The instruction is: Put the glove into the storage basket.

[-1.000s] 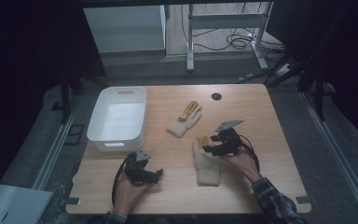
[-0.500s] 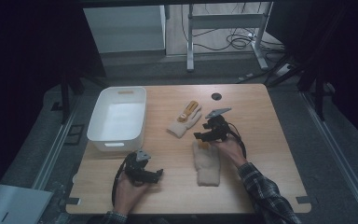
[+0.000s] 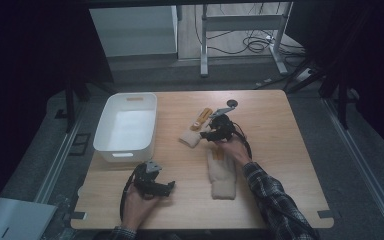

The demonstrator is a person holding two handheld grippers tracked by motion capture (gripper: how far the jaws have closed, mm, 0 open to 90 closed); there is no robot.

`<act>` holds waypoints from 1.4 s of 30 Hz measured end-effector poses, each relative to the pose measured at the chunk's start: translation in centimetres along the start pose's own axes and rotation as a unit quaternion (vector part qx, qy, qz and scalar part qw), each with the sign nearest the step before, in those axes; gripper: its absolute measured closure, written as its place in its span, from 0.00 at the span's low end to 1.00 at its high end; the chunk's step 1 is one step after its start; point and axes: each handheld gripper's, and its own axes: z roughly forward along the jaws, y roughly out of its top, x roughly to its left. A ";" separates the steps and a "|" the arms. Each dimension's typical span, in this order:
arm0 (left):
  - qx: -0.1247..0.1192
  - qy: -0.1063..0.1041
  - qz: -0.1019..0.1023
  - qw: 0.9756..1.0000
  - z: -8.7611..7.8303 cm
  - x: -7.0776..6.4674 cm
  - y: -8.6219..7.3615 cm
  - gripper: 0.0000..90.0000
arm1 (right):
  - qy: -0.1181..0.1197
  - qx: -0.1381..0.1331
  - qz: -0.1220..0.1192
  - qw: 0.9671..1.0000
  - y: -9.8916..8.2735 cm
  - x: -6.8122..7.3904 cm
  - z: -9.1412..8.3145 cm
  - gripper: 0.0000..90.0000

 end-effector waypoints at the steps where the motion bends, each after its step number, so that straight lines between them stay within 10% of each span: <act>1: 0.000 0.000 0.000 1.000 0.0 0.0 0.0 0.02 | -0.002 0.000 -0.001 1.000 0.2 0.0 0.3 0.45; 21: 0.000 -0.001 0.000 1.000 0.0 0.0 0.0 0.02 | -0.033 0.025 -0.020 0.999 2.1 -0.4 5.4 0.53; 29: -0.001 -0.001 -0.001 1.000 0.0 0.0 0.0 0.02 | -0.025 0.027 -0.005 0.999 2.0 -0.4 5.0 0.72; 42: 0.000 -0.001 -0.001 1.000 0.0 0.0 0.0 0.02 | -0.005 0.009 -0.003 1.000 2.8 -0.5 2.3 0.74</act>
